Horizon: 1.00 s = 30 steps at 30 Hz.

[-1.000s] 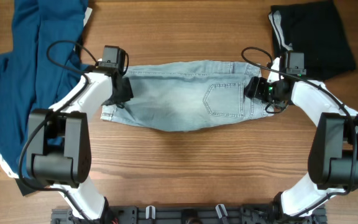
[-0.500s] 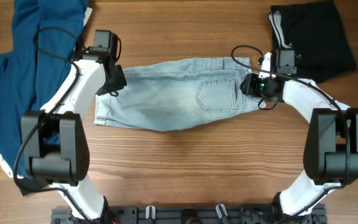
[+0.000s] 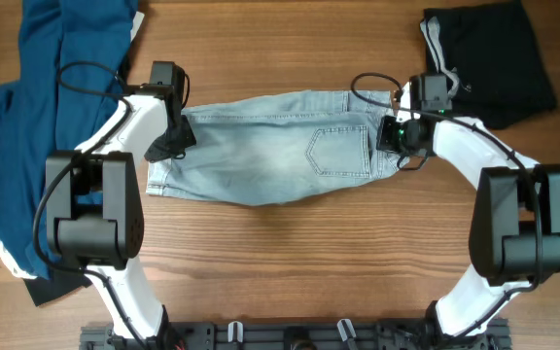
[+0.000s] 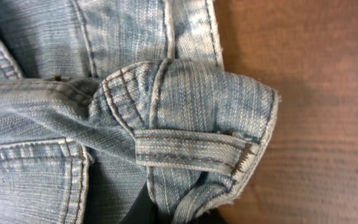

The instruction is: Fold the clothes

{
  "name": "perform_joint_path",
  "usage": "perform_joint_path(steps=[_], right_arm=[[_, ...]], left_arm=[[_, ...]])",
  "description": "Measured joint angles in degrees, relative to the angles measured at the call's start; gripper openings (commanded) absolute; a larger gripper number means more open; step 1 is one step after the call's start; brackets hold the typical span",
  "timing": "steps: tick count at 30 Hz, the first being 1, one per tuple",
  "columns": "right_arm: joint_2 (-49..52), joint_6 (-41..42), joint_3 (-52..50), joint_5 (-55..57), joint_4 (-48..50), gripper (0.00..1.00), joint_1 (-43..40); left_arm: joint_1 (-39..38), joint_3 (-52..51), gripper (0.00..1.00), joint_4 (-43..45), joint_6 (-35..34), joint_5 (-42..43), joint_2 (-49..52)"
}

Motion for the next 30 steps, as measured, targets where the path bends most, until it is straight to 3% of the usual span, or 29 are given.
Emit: perform_joint_path(steps=[7,13,18,30], right_arm=[[1.92,-0.13,12.35,-5.14,-16.59,0.04,-3.67],[1.79,-3.74,23.54,-8.55,-26.67,0.04,-6.51],[-0.17,-7.89,26.99,-10.01,-30.03,0.04,-6.43],[-2.16,-6.05,27.82,-9.84,-22.99,0.04,15.06]], left_arm=[[0.52,0.22,0.04,-0.35,-0.17,1.99,0.00],[1.49,0.70,0.04,-0.28,-0.20,11.61,-0.07],[1.55,0.74,0.04,0.00,-0.35,18.10,0.00],[2.14,0.72,0.04,0.15,-0.37,20.06,0.11]])
